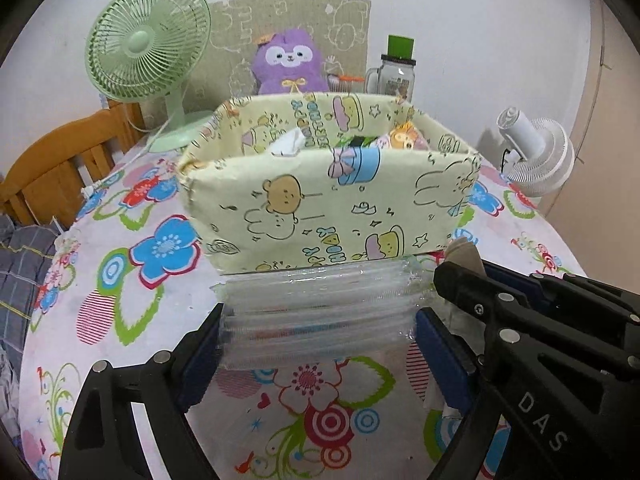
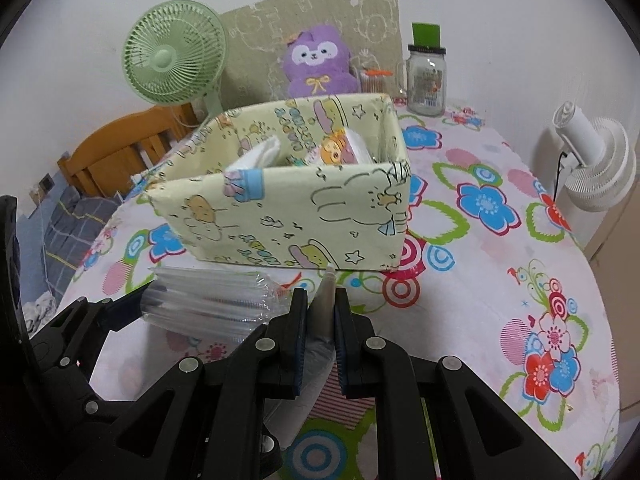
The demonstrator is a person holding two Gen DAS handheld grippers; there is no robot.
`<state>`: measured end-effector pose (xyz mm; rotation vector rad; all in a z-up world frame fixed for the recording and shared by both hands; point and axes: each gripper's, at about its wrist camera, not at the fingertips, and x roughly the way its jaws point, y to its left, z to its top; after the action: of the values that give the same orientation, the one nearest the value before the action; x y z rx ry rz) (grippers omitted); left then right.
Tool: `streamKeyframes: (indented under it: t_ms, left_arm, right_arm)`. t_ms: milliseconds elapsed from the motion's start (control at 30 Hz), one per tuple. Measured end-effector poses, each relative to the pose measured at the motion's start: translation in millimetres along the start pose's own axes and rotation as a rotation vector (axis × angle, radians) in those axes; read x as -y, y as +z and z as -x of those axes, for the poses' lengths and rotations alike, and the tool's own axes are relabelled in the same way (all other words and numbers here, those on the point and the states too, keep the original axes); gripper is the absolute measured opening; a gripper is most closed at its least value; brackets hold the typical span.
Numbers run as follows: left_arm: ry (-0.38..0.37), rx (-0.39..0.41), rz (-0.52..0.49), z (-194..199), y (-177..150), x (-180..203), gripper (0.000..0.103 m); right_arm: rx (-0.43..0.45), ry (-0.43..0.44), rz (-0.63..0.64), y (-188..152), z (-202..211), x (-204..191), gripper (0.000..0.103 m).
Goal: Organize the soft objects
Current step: 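Lift the white roll with the right gripper while the left gripper lifts the clear bundle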
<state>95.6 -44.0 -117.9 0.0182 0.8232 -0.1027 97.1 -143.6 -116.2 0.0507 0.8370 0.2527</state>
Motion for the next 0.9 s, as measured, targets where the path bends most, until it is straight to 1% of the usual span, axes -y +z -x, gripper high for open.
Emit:
streamKeyframes:
  t_ms: [400,900]
  left_arm:
    - [0.017,0.083,0.000,42.2,3.3,-4.2,0.091]
    - [0.024,0.165,-0.011,78.7,14.8,-1.9,0.091]
  right_arm:
    - [0.084,0.009,0.028,3.1,40.6,-15.7,0.015]
    - [0.166,0.008,0.046,14.8,77.2,-24.5,0.015]
